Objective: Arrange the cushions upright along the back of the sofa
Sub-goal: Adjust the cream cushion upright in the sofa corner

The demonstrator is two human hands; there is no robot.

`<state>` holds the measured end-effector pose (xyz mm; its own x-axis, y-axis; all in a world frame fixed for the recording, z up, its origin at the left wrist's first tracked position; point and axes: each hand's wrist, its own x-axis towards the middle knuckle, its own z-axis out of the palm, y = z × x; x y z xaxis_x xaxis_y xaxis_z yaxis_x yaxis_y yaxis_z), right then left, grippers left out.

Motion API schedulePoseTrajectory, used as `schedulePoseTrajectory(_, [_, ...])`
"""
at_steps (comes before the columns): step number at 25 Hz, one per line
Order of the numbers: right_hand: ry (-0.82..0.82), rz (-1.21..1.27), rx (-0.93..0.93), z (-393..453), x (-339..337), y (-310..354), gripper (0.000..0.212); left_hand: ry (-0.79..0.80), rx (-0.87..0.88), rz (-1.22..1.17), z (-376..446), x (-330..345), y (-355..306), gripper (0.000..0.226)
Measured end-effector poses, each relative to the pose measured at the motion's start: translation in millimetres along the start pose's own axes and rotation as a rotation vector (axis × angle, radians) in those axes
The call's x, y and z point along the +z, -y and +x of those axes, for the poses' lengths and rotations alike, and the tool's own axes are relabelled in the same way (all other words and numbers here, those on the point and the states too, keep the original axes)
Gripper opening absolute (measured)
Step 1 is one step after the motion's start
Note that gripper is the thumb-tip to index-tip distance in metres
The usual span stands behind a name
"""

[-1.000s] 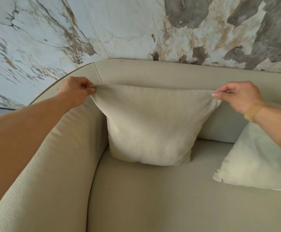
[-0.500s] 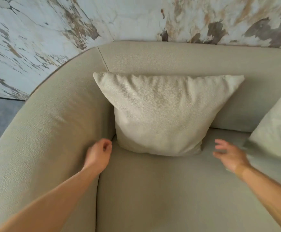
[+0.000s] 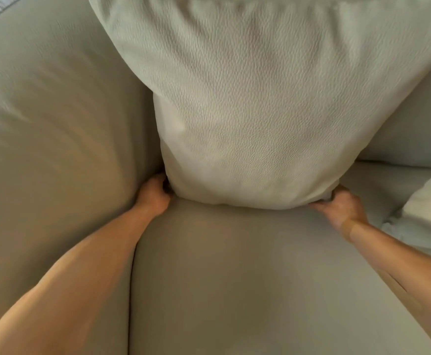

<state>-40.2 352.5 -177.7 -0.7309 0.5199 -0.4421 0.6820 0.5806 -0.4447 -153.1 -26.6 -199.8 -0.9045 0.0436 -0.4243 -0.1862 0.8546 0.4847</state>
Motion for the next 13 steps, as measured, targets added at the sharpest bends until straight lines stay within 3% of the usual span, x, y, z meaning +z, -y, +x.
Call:
schedulePoseTrajectory(6, [-0.028, -0.012, 0.094, -10.6, -12.8, 9.0, 0.024, 0.005, -0.019, 0.019, -2.9, -6.7, -0.5, 0.037])
schedulePoseTrajectory(10, [-0.034, -0.024, 0.108, -12.7, -14.6, 1.3, 0.028, 0.003, -0.098, 0.272, -5.5, -4.9, -4.4, 0.035])
schedulePoseTrajectory(13, [0.021, -0.073, 0.098, -8.0, -10.6, -5.2, 0.03, 0.019, -0.154, 0.258, -4.5, -0.7, -10.1, 0.038])
